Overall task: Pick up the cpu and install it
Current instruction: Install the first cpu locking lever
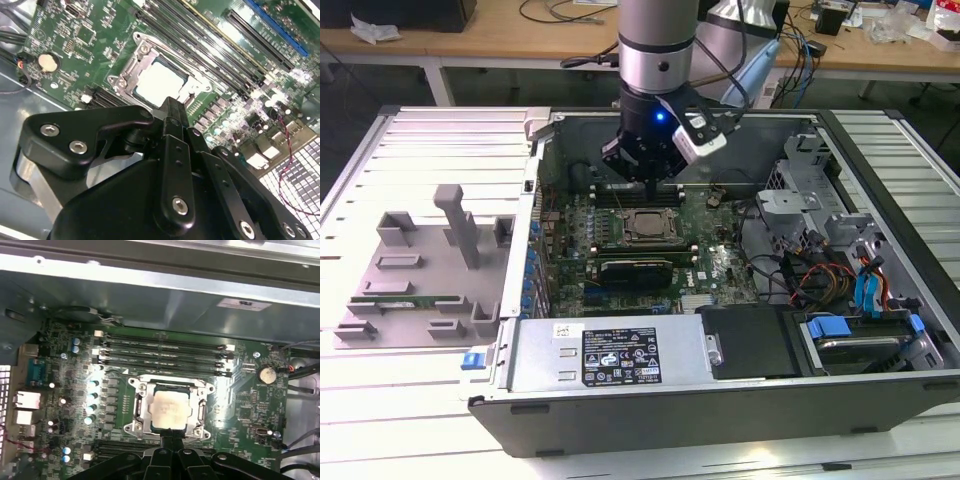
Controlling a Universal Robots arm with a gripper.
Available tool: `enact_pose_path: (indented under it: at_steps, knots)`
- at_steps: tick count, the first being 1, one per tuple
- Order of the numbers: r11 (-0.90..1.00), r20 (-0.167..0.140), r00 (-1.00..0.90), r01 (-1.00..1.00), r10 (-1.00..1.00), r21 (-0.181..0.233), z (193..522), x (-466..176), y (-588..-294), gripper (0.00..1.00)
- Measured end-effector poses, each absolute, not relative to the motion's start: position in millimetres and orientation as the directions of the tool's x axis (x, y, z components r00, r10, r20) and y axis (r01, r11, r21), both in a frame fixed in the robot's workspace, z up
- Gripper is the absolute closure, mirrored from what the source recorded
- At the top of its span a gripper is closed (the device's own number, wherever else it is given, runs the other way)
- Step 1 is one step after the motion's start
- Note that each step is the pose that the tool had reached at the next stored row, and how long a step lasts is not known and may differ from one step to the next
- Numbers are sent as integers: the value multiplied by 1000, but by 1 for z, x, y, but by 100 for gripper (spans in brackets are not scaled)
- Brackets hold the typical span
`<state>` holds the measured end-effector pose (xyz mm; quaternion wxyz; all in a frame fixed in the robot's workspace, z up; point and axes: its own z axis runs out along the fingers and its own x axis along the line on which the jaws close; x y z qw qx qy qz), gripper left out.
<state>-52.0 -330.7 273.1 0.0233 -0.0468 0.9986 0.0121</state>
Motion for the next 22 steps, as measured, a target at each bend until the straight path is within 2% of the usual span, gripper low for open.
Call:
enact_pose_path:
  at_steps: [13, 14, 15, 19, 22]
  knots:
    - [995, -48, -995, -94, -93, 26, 272, -113, -328, 89]
    - [994, -54, -994, -94, -91, 61, 271, -113, -328, 89]
    - [989, -59, -994, -94, -88, 118, 271, -115, -328, 89]
    - [975, -67, -994, -94, -82, 202, 270, -119, -328, 89]
    - [968, -71, -994, -94, -80, 234, 269, -120, -328, 89]
